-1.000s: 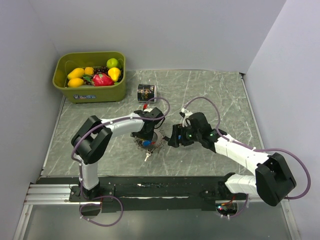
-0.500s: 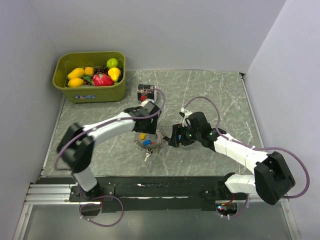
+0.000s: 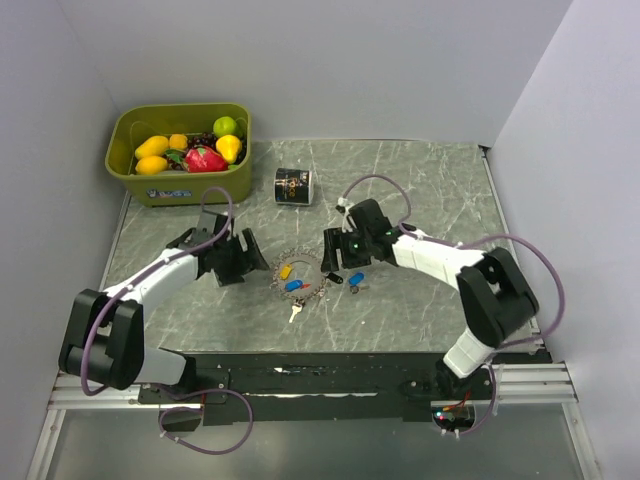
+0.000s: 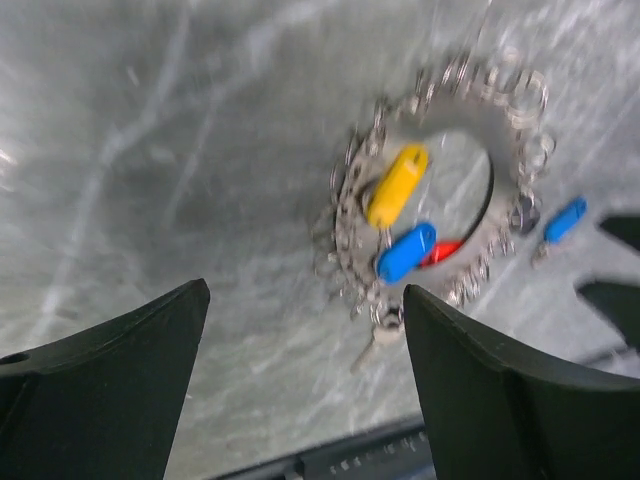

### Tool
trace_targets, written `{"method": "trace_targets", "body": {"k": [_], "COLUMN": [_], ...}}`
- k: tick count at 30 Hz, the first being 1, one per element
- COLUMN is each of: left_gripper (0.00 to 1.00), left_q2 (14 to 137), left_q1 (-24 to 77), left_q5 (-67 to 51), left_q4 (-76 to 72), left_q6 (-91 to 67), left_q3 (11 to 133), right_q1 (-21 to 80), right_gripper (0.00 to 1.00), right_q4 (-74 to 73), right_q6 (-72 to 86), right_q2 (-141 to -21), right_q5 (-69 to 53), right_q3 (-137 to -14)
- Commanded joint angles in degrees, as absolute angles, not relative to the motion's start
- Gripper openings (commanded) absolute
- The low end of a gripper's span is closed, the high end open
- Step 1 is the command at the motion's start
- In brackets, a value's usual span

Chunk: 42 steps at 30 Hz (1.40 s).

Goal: Put the keys on the keyring

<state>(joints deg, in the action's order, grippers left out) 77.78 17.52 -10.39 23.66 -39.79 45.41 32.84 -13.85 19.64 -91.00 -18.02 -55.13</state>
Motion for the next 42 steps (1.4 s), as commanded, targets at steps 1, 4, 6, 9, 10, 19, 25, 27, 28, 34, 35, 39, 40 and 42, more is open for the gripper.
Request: {"method": "trace_targets", "body": {"k": [1, 4, 6, 9, 10, 19, 25, 27, 28, 34, 35, 39, 40, 42], "left_gripper": [0.85, 0.84, 0.84, 0.84, 0.84, 0.84, 0.85, 0.85, 0.85, 0.86, 0.86, 0.87, 0.87, 0.87], "left_q2": [77.3, 79.2, 80.8, 83.1, 83.9, 92.9, 95.9, 98.0, 98.5, 102.6, 103.0, 100.3, 99.5, 97.0], "left_q1": [15.0, 14.8, 14.8, 14.9, 14.9, 14.9, 14.9, 14.9, 14.9, 14.9, 15.0, 14.9, 14.9, 14.9], "left_q5": [-25.6, -28.5, -28.7, -29.4, -29.6, -32.5, -31.0, -30.3, -30.3, -30.2, -29.5, -22.8, -21.1, -19.9], "left_q4": [16.2, 12.0, 10.0, 8.4, 8.4, 6.2, 9.0, 11.6, 11.9, 17.0, 18.5, 25.0, 25.5, 26.5], "left_q6": [-44.5, -47.2, -48.0, -48.3, -48.1, -46.8, -43.5, -41.9, -41.7, -37.5, -35.8, -33.2, -33.0, -32.8], "left_q3": [41.1, 38.0, 36.9, 37.1, 37.4, 43.1, 48.9, 51.2, 53.1, 61.1, 62.3, 65.5, 65.2, 63.4], "right_q1": [32.6, 32.6, 32.6, 32.6, 32.6, 33.7, 35.2, 35.4, 35.9, 39.9, 40.5, 41.4, 41.4, 41.3], "right_gripper": [0.77, 0.78, 0.78, 0.78, 0.78, 0.76, 0.75, 0.75, 0.75, 0.74, 0.74, 0.74, 0.75, 0.75], "right_q4": [-15.4, -15.3, -15.1, -13.6, -13.2, -7.3, -5.9, -5.2, -4.8, -2.0, -1.6, -1.2, -2.0, -4.0], "right_q6": [18.9, 19.1, 19.2, 19.3, 19.5, 22.4, 24.1, 25.0, 25.2, 28.1, 29.0, 30.3, 30.1, 28.9], "right_q2": [-95.8, -100.1, -101.7, -103.5, -104.0, -102.0, -98.2, -96.5, -96.1, -91.5, -90.8, -86.0, -85.2, -83.5], "right_q5": [-16.2, -16.4, -17.1, -20.1, -21.0, -29.4, -31.3, -31.6, -32.3, -31.8, -31.2, -28.0, -27.1, -23.6], "right_q3": [-60.2, -62.1, -63.4, -63.6, -63.5, -58.1, -52.5, -50.5, -49.8, -46.4, -46.1, -45.4, -45.8, -46.8]}}
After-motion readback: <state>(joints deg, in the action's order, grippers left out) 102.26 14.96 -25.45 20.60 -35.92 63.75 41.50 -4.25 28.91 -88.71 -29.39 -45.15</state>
